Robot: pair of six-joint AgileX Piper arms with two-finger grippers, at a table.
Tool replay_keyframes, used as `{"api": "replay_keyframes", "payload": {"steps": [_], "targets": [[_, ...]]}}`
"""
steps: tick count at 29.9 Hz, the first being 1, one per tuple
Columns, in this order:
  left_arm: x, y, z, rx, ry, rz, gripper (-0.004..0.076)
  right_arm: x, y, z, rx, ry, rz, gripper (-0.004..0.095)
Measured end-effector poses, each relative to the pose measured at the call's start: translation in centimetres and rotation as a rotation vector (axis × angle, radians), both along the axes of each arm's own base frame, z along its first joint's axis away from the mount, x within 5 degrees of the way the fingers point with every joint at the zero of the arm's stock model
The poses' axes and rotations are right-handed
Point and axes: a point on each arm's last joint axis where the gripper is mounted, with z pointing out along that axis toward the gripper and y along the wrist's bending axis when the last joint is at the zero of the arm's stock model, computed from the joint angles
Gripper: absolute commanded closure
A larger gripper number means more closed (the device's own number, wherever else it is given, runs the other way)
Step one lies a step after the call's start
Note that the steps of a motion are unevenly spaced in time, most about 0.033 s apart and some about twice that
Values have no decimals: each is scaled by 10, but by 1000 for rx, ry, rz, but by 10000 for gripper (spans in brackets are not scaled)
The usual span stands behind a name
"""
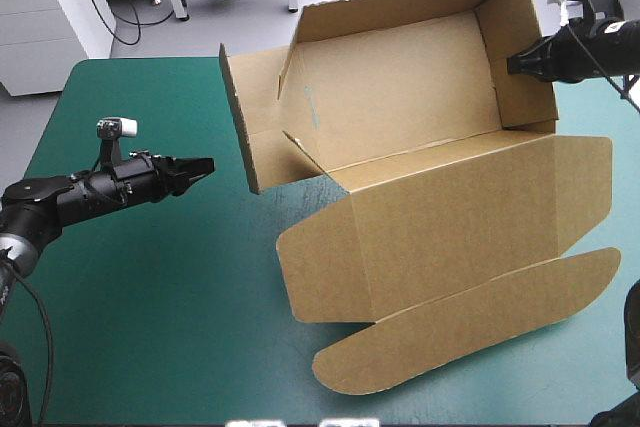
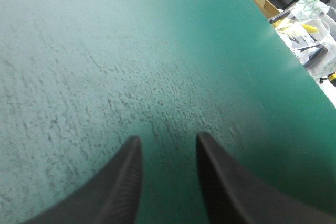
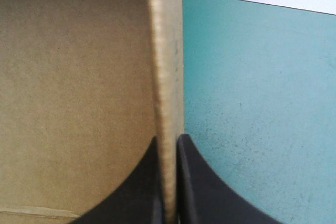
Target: Fold the box
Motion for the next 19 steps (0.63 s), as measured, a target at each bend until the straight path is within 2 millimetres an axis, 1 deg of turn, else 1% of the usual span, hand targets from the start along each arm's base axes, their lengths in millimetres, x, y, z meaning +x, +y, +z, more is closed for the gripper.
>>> {"api": "replay_keyframes", "payload": {"steps": [1,3,7,10,15,19], "targets": [[0,0,0,-3,0,0,108,0,0,0,2,-1,2,928],[0,0,0,-9,1,3,55,0,1,0,7,-2,4,928],[0,-1,2,-23,0,4,52,0,2,1,27,-8,15,928],[0,-4,5,-72,-7,-5,52,0,4,2,41,-11,21,928],[0,-21,17,-183,-39,-71,52,0,4,3,49,-13,25,928],[2,-34,33,-183,-92,-137,52,0,5,3,54,-15,29,928]]}}
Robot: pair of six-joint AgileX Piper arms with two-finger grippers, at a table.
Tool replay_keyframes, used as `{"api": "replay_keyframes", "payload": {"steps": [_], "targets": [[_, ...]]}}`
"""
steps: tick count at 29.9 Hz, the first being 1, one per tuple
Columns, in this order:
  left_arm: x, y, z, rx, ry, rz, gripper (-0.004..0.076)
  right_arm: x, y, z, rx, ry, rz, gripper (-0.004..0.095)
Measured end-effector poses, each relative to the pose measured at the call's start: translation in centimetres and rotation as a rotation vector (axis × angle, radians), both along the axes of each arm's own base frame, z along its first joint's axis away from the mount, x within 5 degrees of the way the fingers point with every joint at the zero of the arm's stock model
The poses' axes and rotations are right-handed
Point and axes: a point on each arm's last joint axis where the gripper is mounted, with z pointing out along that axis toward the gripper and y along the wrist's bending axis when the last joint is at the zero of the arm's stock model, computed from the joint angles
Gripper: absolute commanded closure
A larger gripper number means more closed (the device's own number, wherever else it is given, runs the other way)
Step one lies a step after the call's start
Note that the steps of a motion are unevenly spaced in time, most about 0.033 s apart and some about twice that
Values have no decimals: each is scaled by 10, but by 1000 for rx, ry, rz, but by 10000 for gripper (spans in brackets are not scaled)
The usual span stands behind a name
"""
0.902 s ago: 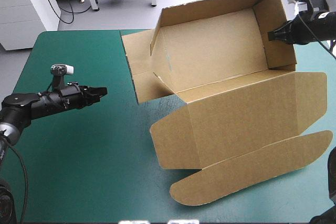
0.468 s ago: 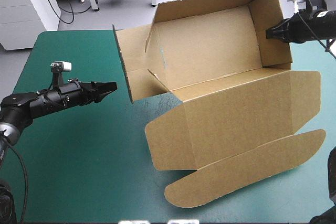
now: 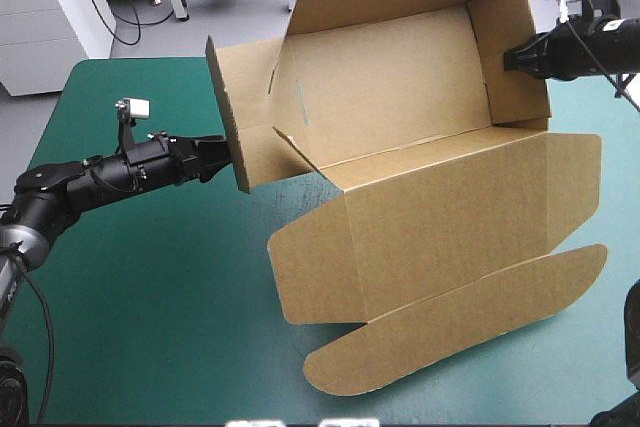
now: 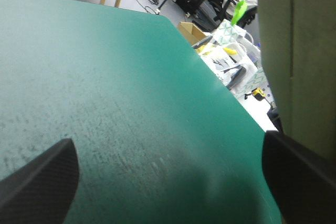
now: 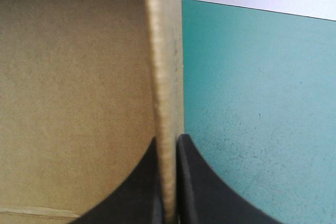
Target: Fold the box
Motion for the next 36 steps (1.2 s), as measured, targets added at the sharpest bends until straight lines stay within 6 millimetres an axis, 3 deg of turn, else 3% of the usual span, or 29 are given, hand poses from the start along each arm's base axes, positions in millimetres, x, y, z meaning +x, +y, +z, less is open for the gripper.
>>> {"api": "replay_keyframes", "payload": {"steps": [11,36], "targets": [[3,-11,50,-73,-139,-91,52,0,0,0,3,-1,1,927],[-9,-76,93,-120,-260,-246,52,0,0,1,4,-7,3,925]]}}
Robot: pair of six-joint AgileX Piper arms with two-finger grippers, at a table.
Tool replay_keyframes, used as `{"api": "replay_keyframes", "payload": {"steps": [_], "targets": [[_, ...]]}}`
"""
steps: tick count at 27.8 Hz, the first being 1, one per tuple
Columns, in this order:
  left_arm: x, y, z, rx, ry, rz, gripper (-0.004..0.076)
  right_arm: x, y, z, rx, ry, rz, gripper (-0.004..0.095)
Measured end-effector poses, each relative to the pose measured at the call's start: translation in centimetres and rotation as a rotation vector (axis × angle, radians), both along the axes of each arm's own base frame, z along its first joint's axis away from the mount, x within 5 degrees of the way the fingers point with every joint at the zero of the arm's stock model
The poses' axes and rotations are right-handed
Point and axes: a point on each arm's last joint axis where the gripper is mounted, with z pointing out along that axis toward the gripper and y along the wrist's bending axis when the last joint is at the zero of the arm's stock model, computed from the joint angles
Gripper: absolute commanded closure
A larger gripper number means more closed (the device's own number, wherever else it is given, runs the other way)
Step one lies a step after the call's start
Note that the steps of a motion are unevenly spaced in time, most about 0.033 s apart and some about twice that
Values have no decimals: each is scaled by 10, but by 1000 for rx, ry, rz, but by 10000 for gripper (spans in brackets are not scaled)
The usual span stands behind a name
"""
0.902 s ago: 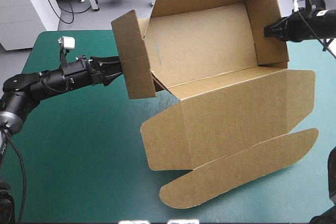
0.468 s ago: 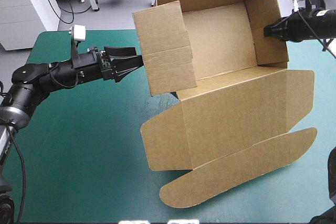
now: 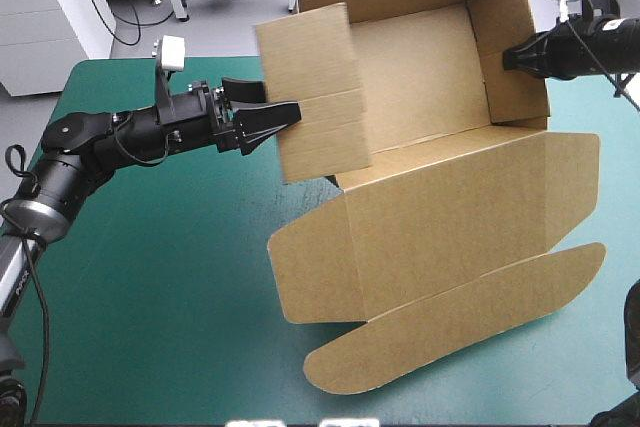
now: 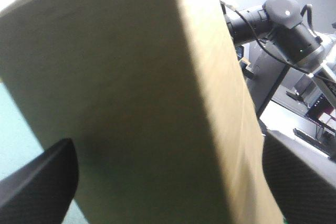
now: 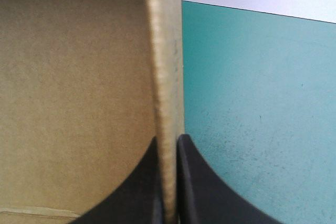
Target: Fold the box
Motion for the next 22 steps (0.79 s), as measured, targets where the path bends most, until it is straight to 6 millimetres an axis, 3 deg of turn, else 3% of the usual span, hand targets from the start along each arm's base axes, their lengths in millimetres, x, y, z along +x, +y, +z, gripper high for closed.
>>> {"api": "replay_keyframes", "payload": {"steps": [11,18,22], "targets": [[0,-22,0,13,7,53,52,3,3,1,-22,-32,-8,919],[8,-32,12,117,-35,186,52,12,26,4,-78,-111,-38,919],[23,-39,18,243,-34,258,54,17,44,6,-132,-167,-78,919]]}}
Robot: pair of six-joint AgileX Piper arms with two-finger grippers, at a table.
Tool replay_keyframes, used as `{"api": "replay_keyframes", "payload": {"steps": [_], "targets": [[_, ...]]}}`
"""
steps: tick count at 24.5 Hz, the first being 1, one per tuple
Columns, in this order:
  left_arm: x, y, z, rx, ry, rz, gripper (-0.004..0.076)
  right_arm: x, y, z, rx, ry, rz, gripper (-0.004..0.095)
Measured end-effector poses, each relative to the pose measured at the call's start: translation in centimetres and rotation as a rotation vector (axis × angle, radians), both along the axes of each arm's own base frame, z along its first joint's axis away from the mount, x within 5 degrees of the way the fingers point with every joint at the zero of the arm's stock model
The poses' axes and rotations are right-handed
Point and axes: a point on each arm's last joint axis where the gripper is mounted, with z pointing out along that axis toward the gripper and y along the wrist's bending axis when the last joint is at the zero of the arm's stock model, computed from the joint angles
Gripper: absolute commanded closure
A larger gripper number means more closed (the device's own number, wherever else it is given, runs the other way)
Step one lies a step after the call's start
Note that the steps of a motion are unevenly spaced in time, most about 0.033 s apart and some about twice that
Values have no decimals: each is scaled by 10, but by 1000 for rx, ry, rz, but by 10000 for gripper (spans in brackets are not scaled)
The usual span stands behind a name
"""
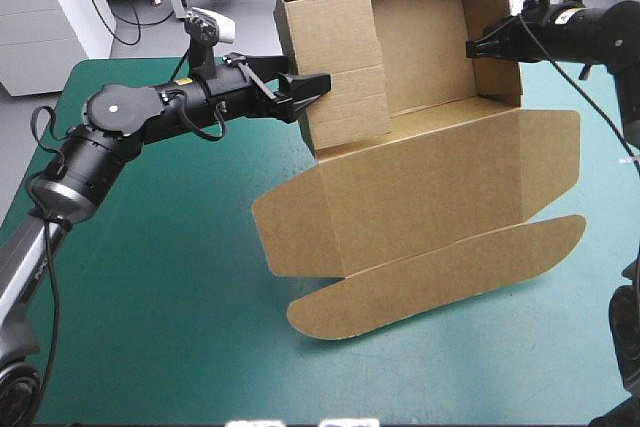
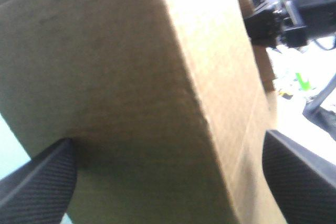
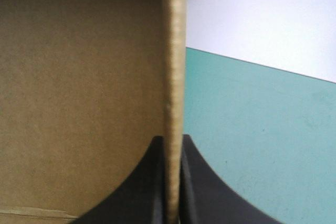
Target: Fold the box
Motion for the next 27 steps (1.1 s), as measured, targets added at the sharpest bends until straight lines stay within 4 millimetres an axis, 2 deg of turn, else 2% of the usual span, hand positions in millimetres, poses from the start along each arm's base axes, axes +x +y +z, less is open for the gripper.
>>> {"api": "replay_keyframes", "payload": {"steps": [5,6,10,14,15,16,21,23,27], "targets": [[25,-9,-1,183,-4,150,154,4,35,8,-77,-130,-61,919],[30,-9,0,214,1,197,155,4,45,11,-80,-165,-69,919],[37,-5,2,248,23,314,171,1,66,17,-51,-231,-94,919],[41,-2,6,187,29,383,270,0,72,18,-26,-234,-104,920],[41,-3,7,171,24,392,324,0,72,18,-19,-231,-109,920],[41,-4,9,158,13,397,410,0,72,18,-12,-229,-116,920],[39,-10,12,151,-27,397,685,1,67,17,-26,-231,-141,922],[39,-11,12,149,-32,401,734,0,66,17,-27,-223,-147,921],[42,-11,9,159,-31,407,733,-3,64,18,-26,-204,-153,922]]}}
